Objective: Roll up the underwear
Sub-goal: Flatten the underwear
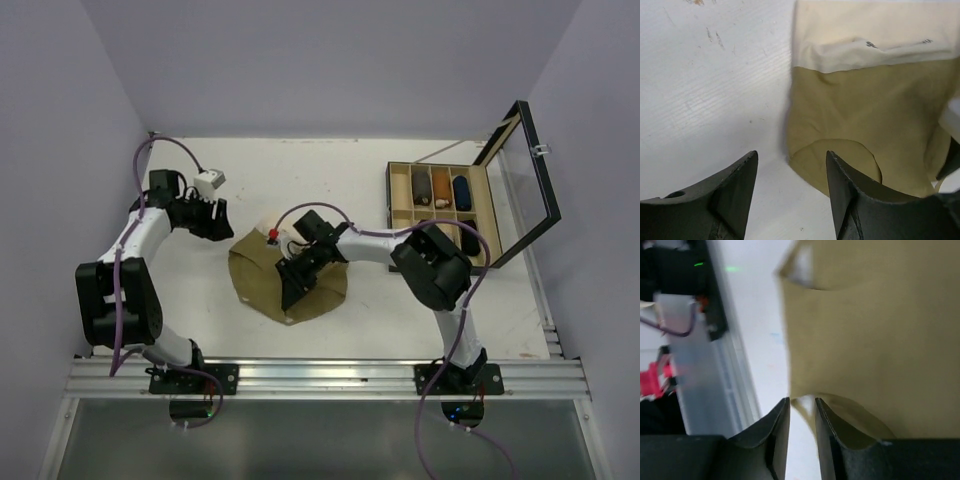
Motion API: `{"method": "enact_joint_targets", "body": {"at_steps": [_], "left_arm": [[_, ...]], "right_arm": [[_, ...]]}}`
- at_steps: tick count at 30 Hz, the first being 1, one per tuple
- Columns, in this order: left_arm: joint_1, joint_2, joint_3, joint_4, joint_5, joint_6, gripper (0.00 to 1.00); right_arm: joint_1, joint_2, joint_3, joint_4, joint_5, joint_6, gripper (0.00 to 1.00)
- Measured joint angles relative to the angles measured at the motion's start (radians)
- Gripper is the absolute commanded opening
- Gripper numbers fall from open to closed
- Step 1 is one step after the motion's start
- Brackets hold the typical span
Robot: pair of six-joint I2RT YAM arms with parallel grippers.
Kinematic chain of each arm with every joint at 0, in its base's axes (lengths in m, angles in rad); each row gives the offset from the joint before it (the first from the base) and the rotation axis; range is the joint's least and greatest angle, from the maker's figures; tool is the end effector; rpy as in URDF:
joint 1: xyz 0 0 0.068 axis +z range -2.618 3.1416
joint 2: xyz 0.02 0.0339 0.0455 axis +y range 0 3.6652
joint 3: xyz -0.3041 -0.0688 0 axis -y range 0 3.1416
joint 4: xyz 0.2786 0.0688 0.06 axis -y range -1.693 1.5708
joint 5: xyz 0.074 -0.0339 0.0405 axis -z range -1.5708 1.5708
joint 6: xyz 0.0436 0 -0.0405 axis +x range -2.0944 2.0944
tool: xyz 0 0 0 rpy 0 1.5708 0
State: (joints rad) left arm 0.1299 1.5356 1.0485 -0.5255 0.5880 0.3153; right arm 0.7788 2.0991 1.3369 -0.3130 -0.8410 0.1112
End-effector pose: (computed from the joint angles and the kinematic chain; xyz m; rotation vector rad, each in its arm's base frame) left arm 0.3422 0.0203 0.2465 0.4331 2.3900 -0.5615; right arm 0.3083 0.3499 0.1365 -1.1843 2.4740 1.3969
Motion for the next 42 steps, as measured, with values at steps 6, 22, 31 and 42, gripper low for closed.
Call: {"method": "enact_joint_targets", "body": {"at_steps": [6,22,31,42], "left_arm": [[-0.024,0.047,0.0,-0.057,0.019,0.056,0.49],[-0.212,0.251,0.051,-0.075,-0.078,0.115,0.31],[-0.212,0.297,0.087,-0.083,-0.102,0.114,0.31],[-0.216,0.296,0.086,-0.081,-0.109,0.114,0.3]], "right_arm": [[-0.007,-0.048,0.154,-0.069,-0.155,0.054,0.33],[-0.286,0.078,0.445,-0.22,0.189,-0.047,0.14],[-0.173,0.109,0.438,-0.282,0.232,-0.11,0.12],[-0.201,0.046,0.223,-0.288,0.27,-0.107,0.12]]}}
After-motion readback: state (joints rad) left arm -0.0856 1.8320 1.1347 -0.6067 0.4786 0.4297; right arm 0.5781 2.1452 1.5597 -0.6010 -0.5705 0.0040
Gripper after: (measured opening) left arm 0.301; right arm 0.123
